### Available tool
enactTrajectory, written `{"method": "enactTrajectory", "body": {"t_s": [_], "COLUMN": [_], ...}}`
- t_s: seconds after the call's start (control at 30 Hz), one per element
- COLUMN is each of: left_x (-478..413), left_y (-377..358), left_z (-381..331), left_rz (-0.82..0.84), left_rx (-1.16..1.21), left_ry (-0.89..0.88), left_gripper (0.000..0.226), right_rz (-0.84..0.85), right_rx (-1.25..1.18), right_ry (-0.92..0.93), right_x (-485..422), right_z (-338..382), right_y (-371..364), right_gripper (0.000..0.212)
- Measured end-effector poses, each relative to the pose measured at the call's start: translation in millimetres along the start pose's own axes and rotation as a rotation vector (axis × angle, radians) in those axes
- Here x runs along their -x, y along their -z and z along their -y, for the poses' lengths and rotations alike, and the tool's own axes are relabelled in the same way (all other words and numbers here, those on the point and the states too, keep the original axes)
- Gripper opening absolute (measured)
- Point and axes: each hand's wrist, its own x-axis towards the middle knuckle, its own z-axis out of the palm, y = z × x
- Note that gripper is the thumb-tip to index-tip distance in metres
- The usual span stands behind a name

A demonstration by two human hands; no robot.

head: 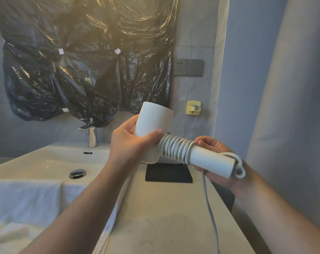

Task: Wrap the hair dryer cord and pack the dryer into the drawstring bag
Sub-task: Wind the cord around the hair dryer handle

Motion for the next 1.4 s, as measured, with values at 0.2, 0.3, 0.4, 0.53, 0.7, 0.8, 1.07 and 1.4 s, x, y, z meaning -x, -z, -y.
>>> {"method": "enactTrajectory", "body": {"t_s": [0.2,0.3,0.4,0.53,0.7,0.8,1.07,1.4], "left_x": [-2.2,-2.0,-3.0,-9.5,-15.1,-12.7,-1.8,-3.5], "left_y": [-2.9,-3.2,-1.5,3.8,12.0,12.7,18.8,25.0], "left_z": [11.1,16.4,17.9,22.9,34.2,39.8,45.2,33.1], "left_rz": [-0.082,-0.14,-0.207,-0.282,-0.322,-0.341,-0.278,-0.072], "left_rx": [0.012,0.022,-0.011,-0.065,-0.187,-0.281,-0.583,-0.56], "left_ry": [0.0,0.012,0.047,0.024,-0.034,-0.063,-0.195,-0.288], "left_gripper": [0.048,0.043,0.033,0.026,0.044,0.047,0.062,0.07], "right_rz": [-0.071,-0.192,-0.269,-0.336,-0.197,-0.152,-0.127,-0.123], "right_rx": [-0.439,-0.412,-0.293,0.217,0.593,0.907,1.355,1.219], "right_ry": [0.062,0.038,0.031,0.023,-0.086,-0.11,0.119,0.118], "right_x": [-3.9,-6.8,-6.2,-3.4,3.7,8.6,9.4,0.4], "right_z": [-34.5,-42.6,-51.6,-55.5,-39.0,-31.3,-11.9,14.8], "right_y": [-13.6,-20.5,-32.3,-39.4,-30.7,-33.5,-41.1,-23.4], "right_gripper": [0.012,0.02,0.014,0.012,0.022,0.015,0.013,0.006]}}
